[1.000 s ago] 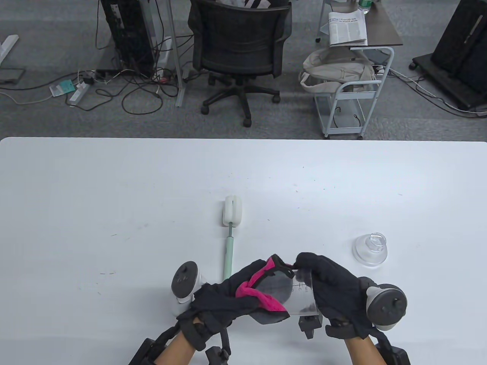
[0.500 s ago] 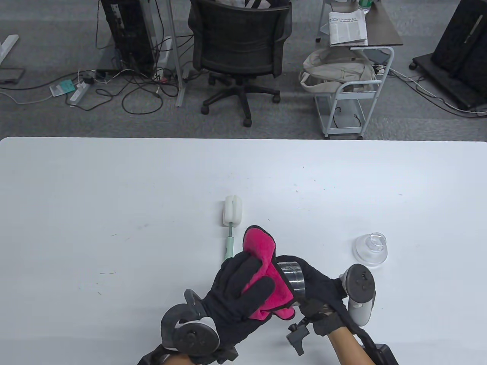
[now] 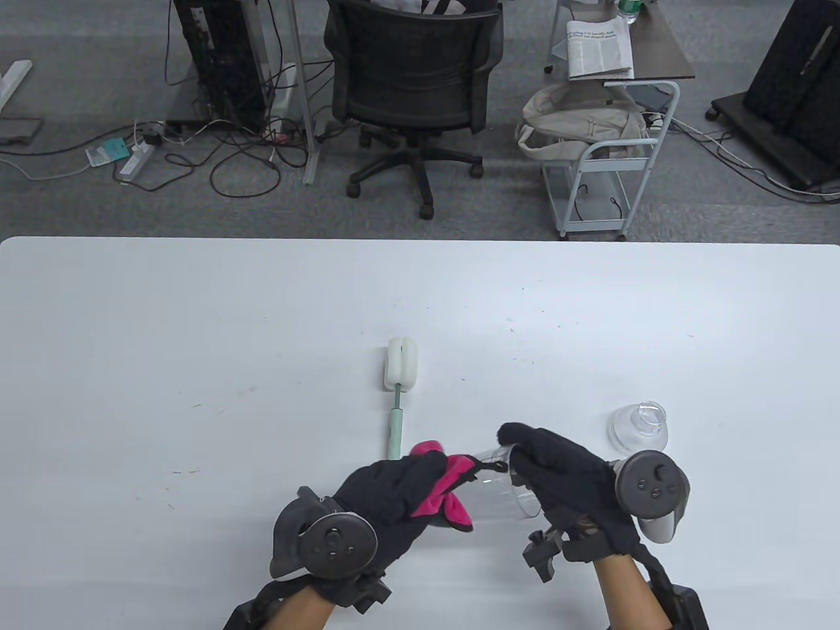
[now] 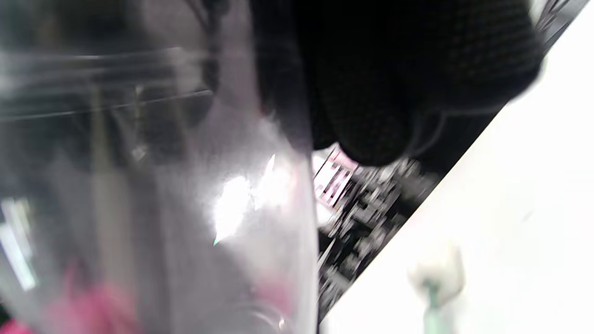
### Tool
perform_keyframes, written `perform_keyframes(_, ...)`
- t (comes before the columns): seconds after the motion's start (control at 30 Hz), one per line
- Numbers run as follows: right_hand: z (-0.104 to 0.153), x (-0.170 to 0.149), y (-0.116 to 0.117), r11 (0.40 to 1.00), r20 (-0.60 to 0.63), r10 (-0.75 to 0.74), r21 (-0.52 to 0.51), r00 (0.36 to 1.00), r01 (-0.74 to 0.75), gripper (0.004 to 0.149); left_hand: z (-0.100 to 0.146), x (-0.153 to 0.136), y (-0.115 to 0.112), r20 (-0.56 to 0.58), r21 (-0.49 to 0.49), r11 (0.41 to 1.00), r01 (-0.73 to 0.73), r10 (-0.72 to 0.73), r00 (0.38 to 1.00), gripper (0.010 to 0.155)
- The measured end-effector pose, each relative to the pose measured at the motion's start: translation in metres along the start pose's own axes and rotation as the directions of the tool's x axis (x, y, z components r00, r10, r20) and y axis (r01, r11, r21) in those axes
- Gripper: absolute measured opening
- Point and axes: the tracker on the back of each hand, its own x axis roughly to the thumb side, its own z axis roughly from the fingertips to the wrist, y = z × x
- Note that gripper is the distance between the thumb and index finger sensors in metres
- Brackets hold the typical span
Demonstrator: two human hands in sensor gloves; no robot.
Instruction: Brush the shaker cup with the cup brush
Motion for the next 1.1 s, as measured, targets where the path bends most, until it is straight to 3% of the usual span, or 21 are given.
perform_keyframes(0.07, -0.001, -0.008, -0.012, 0.998, -0.192, -0.003, -0.069, 0.981, -0.010, 0.040, 0.000, -0.007, 0.003, -0.041, 0.011, 0.998, 0.055, -0.055, 0.998, 0.055)
perform_keyframes(0.13, -0.001, -0.016, -0.018, 0.986, -0.296, 0.074, -0.121, 0.952, -0.114, 0.041, -0.001, -0.011, 0.002, -0.073, 0.015, 1.000, 0.005, -0.004, 0.997, 0.056)
perform_keyframes(0.23, -0.006, -0.024, -0.017, 0.929, -0.365, 0.275, -0.136, 0.889, -0.343, 0.041, -0.001, -0.013, -0.001, -0.089, -0.001, 1.000, -0.022, 0.022, 0.996, 0.057)
perform_keyframes(0.37, -0.020, -0.028, -0.007, 0.820, -0.425, 0.494, -0.061, 0.758, -0.569, 0.041, -0.002, -0.013, -0.001, -0.092, -0.012, 1.000, -0.001, 0.000, 0.996, 0.058)
perform_keyframes(0.5, -0.036, -0.030, 0.004, 0.752, -0.474, 0.579, -0.005, 0.664, -0.659, 0.041, -0.002, -0.014, -0.002, -0.098, -0.037, 0.999, -0.004, 0.001, 0.995, 0.059)
perform_keyframes(0.8, -0.057, -0.048, 0.019, 0.755, -0.541, 0.551, 0.000, 0.635, -0.656, 0.042, -0.006, -0.019, -0.013, -0.133, -0.160, 0.987, -0.013, -0.009, 0.991, 0.071)
perform_keyframes(0.87, -0.059, -0.045, 0.017, 0.804, -0.536, 0.507, 0.013, 0.675, -0.594, 0.047, -0.006, -0.019, -0.014, -0.133, -0.174, 0.985, 0.003, -0.027, 0.991, 0.073)
perform_keyframes(1.03, -0.056, -0.033, -0.003, 0.855, -0.505, 0.446, -0.003, 0.739, -0.518, 0.053, -0.006, -0.019, -0.013, -0.137, -0.169, 0.986, -0.001, -0.022, 0.990, 0.072)
perform_keyframes(1.1, -0.052, -0.026, -0.024, 0.893, -0.482, 0.353, -0.081, 0.802, -0.442, 0.056, -0.005, -0.019, -0.013, -0.138, -0.168, 0.986, 0.003, -0.026, 0.990, 0.071)
